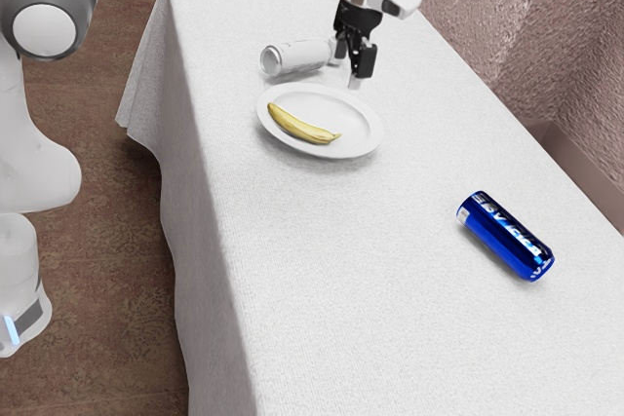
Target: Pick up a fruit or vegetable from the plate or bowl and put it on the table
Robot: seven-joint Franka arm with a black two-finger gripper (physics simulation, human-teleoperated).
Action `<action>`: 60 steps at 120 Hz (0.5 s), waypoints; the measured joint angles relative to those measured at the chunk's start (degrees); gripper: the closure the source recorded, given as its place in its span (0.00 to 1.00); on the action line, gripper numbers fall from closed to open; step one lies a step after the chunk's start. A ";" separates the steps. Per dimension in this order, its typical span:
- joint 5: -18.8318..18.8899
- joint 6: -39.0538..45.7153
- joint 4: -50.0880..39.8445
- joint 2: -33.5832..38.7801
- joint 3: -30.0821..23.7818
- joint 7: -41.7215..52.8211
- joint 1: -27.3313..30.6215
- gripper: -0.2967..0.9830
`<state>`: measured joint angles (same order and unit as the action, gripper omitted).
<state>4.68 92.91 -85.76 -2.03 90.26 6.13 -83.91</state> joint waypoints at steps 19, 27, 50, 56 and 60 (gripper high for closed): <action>0.01 0.04 -0.04 -0.06 0.00 0.44 0.96 0.23; 0.10 0.05 0.00 -0.09 -0.03 0.60 1.18 0.23; 1.08 0.19 5.10 -0.55 -0.21 0.91 0.82 0.23; 1.21 0.17 5.88 -0.50 -0.11 0.75 0.29 0.23; 1.32 0.15 6.17 -0.45 0.08 0.63 0.01 0.23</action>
<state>5.99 93.06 -79.59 -2.48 90.35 6.76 -83.90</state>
